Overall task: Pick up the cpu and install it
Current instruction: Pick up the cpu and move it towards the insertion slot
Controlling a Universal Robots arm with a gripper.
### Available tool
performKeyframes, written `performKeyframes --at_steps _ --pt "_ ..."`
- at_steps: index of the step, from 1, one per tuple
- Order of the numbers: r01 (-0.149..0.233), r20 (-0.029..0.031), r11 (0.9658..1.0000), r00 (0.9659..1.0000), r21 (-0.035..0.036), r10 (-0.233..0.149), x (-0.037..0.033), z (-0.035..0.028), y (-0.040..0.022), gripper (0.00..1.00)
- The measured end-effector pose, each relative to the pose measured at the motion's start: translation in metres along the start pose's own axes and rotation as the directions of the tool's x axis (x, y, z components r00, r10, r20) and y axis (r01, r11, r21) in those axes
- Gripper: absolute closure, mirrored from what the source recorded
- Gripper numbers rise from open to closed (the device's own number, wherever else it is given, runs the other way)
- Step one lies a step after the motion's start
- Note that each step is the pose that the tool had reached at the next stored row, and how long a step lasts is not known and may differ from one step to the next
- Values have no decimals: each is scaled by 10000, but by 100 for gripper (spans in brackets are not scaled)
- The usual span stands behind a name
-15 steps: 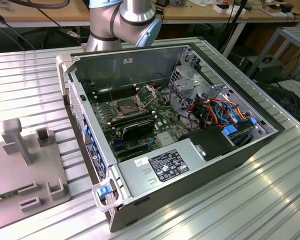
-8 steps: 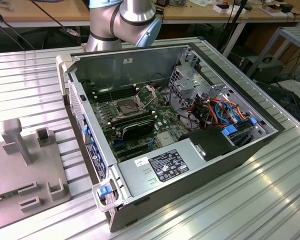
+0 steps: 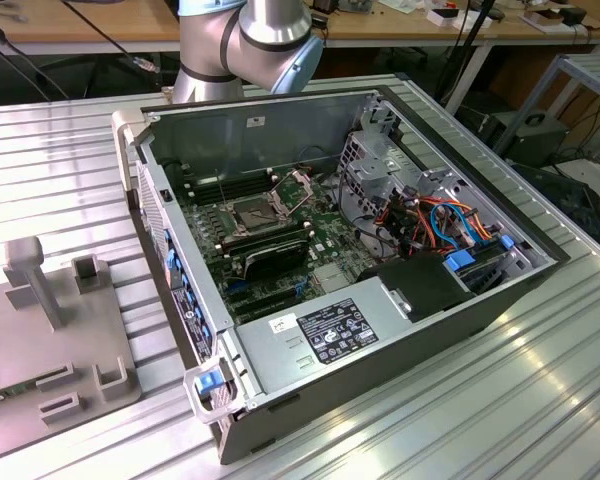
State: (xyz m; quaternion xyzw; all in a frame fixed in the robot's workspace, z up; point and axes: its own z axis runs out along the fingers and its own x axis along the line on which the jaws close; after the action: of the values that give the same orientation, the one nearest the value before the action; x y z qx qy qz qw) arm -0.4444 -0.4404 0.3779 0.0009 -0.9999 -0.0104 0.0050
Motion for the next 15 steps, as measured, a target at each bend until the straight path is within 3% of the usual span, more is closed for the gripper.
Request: performKeyframes --at_steps 7,15 --pt "0 0 10000 10000 0 0 1 -52 1 45" --pt "0 -1 10000 10000 -2 0 -6 -58 1 45"
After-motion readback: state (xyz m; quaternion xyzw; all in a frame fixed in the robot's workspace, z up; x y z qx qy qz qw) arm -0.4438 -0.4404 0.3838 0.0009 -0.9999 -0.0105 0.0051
